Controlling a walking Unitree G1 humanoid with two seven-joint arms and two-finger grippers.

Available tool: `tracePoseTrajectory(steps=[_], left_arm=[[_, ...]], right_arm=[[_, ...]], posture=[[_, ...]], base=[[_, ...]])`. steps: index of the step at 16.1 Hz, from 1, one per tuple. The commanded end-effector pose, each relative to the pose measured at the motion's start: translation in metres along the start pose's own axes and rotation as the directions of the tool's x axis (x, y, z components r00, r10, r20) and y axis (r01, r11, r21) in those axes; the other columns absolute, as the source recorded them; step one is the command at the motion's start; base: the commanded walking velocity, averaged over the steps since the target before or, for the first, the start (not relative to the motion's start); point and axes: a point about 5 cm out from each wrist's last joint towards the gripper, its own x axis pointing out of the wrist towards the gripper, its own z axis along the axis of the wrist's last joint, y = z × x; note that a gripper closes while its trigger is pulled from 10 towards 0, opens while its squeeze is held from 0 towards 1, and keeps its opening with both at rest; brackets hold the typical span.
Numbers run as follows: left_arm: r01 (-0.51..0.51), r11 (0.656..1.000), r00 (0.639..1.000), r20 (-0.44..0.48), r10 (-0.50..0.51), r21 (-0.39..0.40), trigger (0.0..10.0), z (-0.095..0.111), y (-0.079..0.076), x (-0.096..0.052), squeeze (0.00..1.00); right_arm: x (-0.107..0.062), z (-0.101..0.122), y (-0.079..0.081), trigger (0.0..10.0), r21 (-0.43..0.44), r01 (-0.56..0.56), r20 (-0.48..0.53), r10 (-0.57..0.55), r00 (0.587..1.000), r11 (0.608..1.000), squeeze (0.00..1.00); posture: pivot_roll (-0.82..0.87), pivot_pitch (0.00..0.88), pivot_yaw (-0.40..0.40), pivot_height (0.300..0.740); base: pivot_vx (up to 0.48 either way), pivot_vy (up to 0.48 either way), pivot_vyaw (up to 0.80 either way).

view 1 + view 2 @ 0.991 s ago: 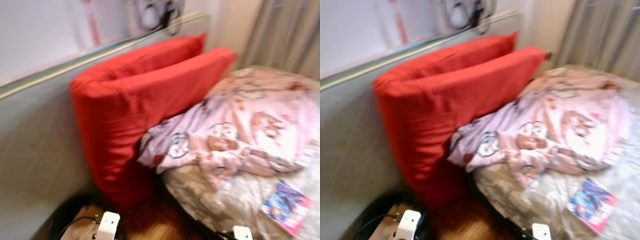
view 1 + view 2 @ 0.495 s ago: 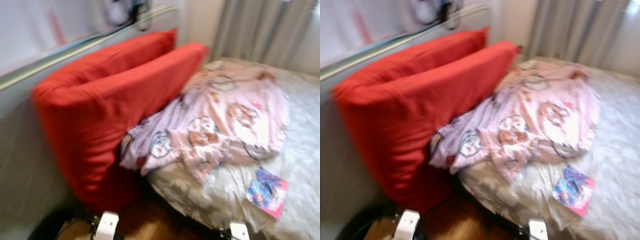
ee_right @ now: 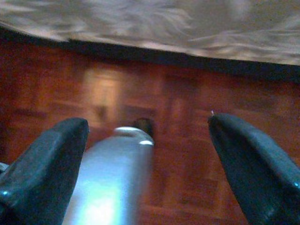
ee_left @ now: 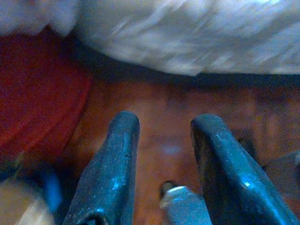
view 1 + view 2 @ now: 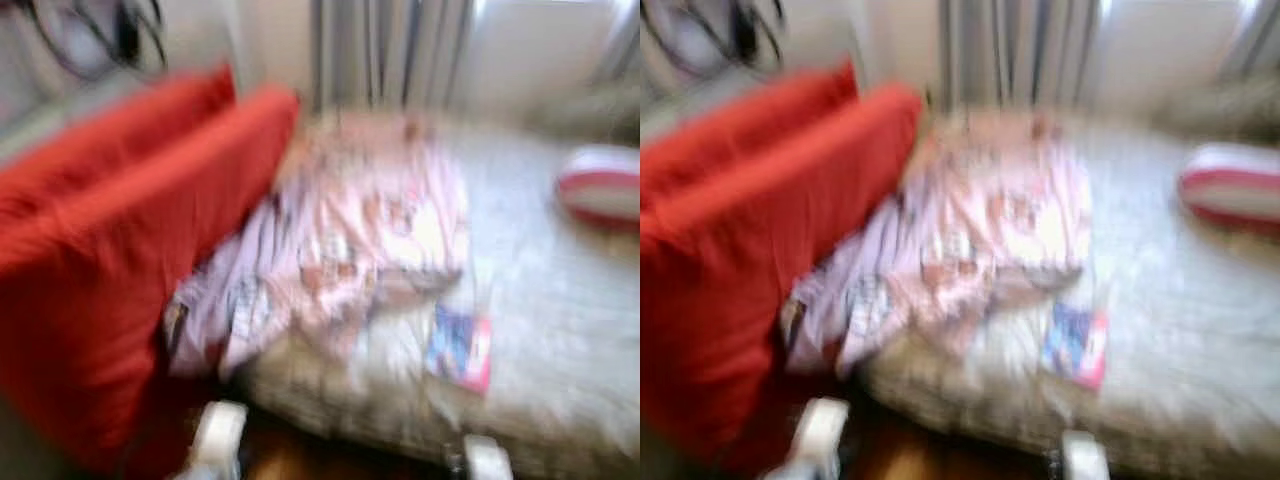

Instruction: Clean up the room

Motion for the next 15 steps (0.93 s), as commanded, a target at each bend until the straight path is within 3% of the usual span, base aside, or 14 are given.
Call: tracePoseTrajectory(steps=[1, 5, 9, 15], left_arm=[[-0.027, 1.0, 0.997, -0.067, 0.026, -0.014, 10.0, -0.02, 0.0107, -0.0075, 0.0], [-0.029, 0.999, 0.997, -0.068, 0.028, -0.014, 10.0, -0.0193, 0.0103, -0.007, 0.0], [-0.023, 1.0, 0.998, -0.057, 0.022, -0.006, 10.0, -0.0174, 0.0101, -0.0066, 0.0], [-0.024, 1.0, 0.998, -0.053, 0.025, 0.003, 10.0, -0.0169, 0.0112, -0.0068, 0.0]], right_arm=[[0.0018, -0.002, 0.0109, 10.0, 0.003, -0.027, -0.004, 0.028, 1.0, 1.0, 0.0], [0.0019, -0.0008, 0.0106, 10.0, 0.003, -0.025, 0.002, 0.025, 1.0, 1.0, 0.0], [0.0019, 0.0003, 0.0102, 10.0, 0.015, -0.02, 0.014, 0.02, 1.0, 1.0, 0.0], [0.002, 0.0007, 0.0097, 10.0, 0.023, -0.009, 0.013, 0.009, 1.0, 1.0, 0.0]], posture=[[0.04, 0.0, 0.017, 0.74], [0.04, 0.0, 0.013, 0.74], [0.04, 0.0, 0.012, 0.74], [0.03, 0.0, 0.011, 0.74]], base=[[0.0, 0.0, -0.73], [0.0, 0.0, -0.73], [0.0, 0.0, 0.0], [0.0, -0.271, 0.0]])
